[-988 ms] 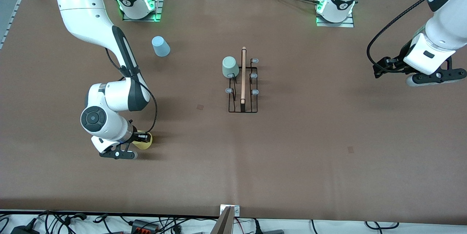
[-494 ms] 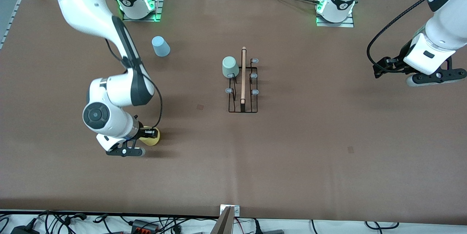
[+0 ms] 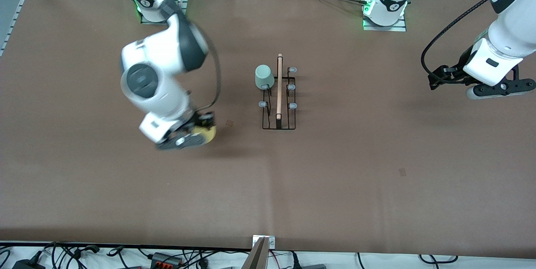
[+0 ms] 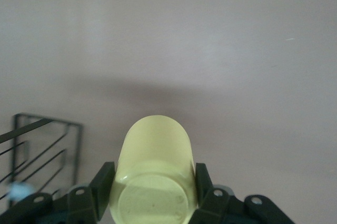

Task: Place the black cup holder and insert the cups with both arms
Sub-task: 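Carry the yellow cup with the right gripper to the rack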

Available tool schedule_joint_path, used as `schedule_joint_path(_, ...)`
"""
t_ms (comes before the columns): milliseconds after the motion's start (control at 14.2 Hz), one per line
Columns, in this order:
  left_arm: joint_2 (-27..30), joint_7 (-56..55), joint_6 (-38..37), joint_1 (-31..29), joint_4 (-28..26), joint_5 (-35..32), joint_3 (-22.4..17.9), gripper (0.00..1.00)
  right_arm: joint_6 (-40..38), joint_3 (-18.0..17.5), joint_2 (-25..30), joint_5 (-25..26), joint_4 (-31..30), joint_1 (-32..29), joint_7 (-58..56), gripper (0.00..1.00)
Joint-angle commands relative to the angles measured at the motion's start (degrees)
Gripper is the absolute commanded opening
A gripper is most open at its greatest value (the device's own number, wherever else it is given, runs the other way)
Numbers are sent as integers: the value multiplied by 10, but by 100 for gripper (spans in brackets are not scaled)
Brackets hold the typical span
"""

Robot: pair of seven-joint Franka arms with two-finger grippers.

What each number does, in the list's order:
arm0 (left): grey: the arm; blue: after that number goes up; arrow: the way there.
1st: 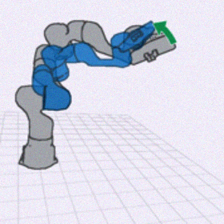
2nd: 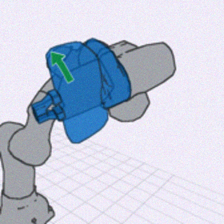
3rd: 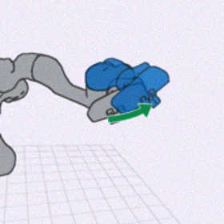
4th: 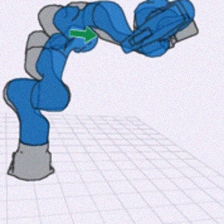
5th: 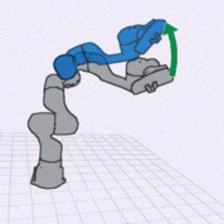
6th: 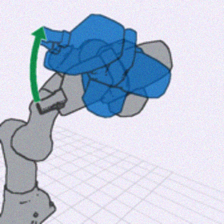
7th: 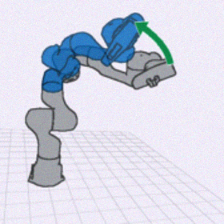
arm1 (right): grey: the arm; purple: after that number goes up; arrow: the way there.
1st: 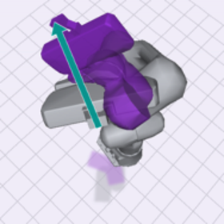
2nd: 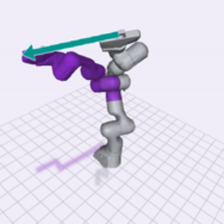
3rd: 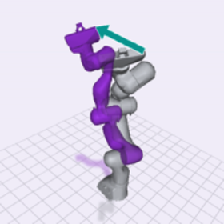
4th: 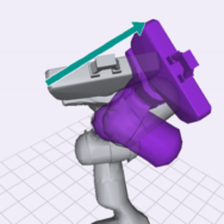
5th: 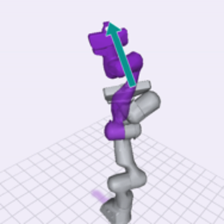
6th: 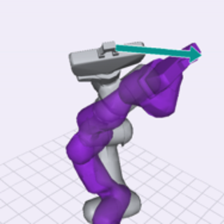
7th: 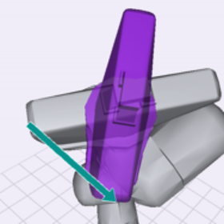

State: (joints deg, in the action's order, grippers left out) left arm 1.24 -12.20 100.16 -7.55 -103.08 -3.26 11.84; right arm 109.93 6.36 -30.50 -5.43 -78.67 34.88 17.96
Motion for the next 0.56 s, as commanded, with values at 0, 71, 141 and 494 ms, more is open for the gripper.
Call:
schedule_joint_path(0, 6, 13, -5, -4, 1, 12, -1, 100, -2, 8, 11, 2, 0, 67, 57, 26)
schedule_joint_path(71, 6, 13, -5, -4, 1, 12, -1, 100, -2, 8, 6, 2, 11, 80, 78, 26)
schedule_joint_path(141, 6, 13, -5, -4, 1, 12, -1, 100, 5, 7, 2, 2, 13, 91, 96, 26)
schedule_joint_path(494, 6, 13, -5, -4, 1, 12, -1, 100, 36, 7, -24, 2, 14, 125, 136, 27)
